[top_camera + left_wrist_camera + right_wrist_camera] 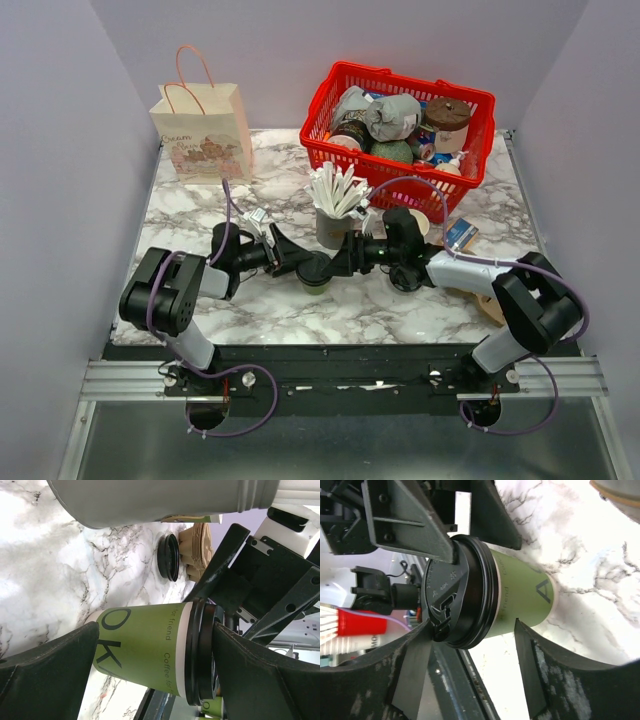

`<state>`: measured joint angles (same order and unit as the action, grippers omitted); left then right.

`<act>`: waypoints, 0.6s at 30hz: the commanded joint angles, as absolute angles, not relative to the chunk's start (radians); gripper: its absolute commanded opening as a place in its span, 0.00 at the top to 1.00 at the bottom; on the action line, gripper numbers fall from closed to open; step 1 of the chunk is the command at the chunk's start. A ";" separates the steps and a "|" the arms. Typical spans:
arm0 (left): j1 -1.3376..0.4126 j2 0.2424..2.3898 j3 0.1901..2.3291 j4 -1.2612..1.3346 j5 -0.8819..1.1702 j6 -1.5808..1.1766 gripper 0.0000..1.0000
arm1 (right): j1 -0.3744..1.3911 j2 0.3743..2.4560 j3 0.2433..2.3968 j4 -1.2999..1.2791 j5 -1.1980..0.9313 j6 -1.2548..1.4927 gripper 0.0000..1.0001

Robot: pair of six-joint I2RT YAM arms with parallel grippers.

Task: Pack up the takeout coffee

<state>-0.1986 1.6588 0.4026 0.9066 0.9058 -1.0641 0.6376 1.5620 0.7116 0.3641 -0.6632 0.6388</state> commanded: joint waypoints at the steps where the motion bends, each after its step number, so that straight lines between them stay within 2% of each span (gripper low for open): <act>1: -0.195 1.586 0.376 0.897 0.850 -1.031 0.02 | 0.643 1.528 0.710 0.267 -0.664 0.537 0.21; 12: -0.195 1.358 0.318 0.691 0.931 -0.941 0.01 | 0.640 1.549 0.742 0.249 -0.703 0.508 0.20; 15: -0.192 1.341 0.318 0.557 0.914 -0.844 0.01 | 0.638 1.558 0.747 0.256 -0.707 0.512 0.20; 18: -0.176 1.383 0.308 0.595 0.917 -0.857 0.02 | 0.635 1.563 0.758 0.259 -0.704 0.515 0.20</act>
<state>-0.1951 1.3556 0.3279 0.6514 0.9024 -0.9188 0.6376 1.5414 0.7292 0.2794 -0.7044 0.5449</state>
